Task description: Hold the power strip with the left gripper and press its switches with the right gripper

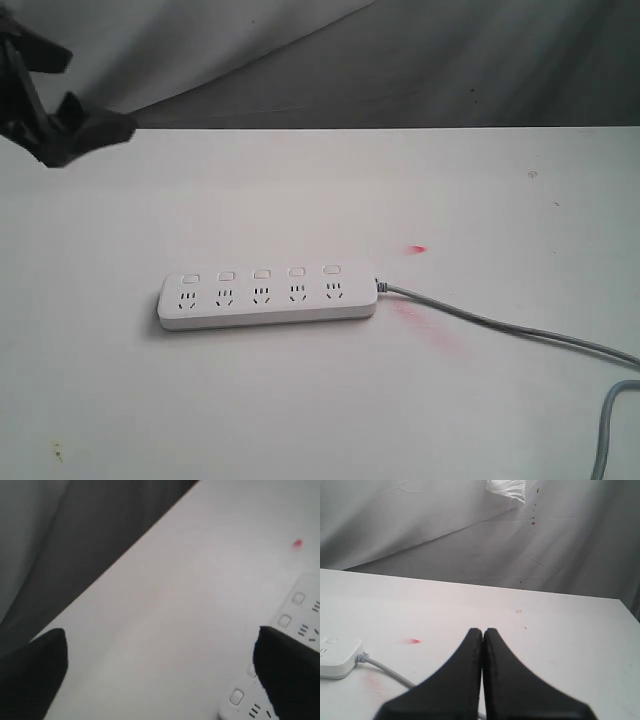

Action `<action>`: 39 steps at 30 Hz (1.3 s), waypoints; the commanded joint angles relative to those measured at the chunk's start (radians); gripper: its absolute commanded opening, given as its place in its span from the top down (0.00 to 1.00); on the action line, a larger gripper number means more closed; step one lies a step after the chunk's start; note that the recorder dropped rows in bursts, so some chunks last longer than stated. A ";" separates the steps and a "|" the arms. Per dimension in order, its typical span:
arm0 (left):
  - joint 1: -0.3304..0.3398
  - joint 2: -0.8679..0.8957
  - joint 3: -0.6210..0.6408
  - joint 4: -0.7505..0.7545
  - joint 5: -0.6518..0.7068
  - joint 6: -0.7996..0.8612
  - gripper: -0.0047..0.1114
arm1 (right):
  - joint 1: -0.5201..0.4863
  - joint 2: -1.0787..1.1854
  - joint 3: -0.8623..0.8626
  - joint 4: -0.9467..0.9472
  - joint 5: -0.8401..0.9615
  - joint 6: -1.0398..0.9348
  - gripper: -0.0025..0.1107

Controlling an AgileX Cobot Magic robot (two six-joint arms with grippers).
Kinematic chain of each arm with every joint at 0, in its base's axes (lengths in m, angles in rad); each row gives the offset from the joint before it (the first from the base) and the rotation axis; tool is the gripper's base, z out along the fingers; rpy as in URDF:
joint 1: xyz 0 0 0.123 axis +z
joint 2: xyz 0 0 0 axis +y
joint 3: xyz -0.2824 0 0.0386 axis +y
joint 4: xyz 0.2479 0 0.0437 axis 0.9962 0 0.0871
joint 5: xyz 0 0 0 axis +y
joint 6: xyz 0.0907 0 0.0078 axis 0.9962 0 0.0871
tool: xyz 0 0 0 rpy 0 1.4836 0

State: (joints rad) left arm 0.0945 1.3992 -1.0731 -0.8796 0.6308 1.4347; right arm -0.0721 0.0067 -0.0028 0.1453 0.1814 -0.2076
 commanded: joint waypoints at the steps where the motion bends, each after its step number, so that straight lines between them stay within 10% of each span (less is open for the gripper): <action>1: -0.006 -0.096 -0.002 0.041 0.014 -0.164 0.40 | -0.007 -0.007 0.003 -0.004 0.003 0.006 0.98; 7: -0.006 -0.168 -0.002 0.048 0.182 -0.178 0.96 | -0.007 -0.007 0.003 -0.004 0.003 0.006 0.98; 26: -0.006 -0.184 -0.002 0.046 0.282 -0.178 0.96 | -0.007 -0.007 0.003 0.000 0.003 0.006 0.98; 32: -0.006 -0.293 -0.001 0.194 0.112 -0.192 0.96 | -0.007 -0.007 0.003 0.000 0.003 0.006 0.98; 39: -0.006 -0.514 0.010 0.466 -0.006 -0.663 0.96 | -0.007 -0.007 0.003 0.000 0.003 0.006 0.98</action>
State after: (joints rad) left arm 0.0923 0.9681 -1.0731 -0.5468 0.6475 0.9872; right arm -0.0721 0.0067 -0.0028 0.1453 0.1847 -0.2076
